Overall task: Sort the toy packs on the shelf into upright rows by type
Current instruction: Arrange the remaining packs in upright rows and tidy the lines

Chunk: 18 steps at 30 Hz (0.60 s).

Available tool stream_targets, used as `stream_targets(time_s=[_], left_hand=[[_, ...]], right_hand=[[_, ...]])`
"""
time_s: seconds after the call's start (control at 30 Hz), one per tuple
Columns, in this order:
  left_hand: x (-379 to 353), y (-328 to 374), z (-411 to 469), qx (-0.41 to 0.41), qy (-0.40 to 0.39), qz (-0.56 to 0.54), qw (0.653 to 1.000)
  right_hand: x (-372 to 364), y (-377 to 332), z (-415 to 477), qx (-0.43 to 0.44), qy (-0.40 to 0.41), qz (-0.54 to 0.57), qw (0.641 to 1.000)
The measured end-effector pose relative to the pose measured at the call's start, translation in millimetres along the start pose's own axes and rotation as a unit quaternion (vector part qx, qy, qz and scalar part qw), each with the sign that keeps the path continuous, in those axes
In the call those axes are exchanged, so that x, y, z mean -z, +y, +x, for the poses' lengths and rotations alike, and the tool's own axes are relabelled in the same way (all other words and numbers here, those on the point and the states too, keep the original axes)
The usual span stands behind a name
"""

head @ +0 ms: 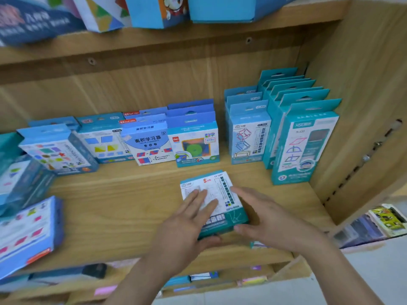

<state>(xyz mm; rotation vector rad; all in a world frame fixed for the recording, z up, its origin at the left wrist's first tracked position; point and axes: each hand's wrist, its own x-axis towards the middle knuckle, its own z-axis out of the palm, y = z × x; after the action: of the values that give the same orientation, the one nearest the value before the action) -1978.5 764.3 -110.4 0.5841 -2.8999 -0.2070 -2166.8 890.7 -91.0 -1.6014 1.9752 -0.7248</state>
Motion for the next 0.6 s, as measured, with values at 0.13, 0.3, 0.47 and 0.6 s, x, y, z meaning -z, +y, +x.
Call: stream_targets(time_s=[0.13,0.3,0.47,0.6], left_hand=[[-3.3,1.8,-6.8,-0.048,0.081,0.069,0.993],[-4.4,2.6,-26.4,-0.057,0.152,0.096,0.982],[-4.1,-0.9,-47.2,-0.049,0.163,0.045,0.984],[-1.6,8.0,-47.5,0.041,0.087,0.041,0.995]], right_hand=[[-9.6,-8.2,6.9,-0.010,0.012,0.018,1.000],[-12.0,-27.5,10.0,-0.080,0.058,0.383,0.918],[-27.4,-44.2,23.3,-0.177,0.127,0.446,0.868],[-30.4,-55.8,32.8,-0.163,0.089,0.398,0.899]])
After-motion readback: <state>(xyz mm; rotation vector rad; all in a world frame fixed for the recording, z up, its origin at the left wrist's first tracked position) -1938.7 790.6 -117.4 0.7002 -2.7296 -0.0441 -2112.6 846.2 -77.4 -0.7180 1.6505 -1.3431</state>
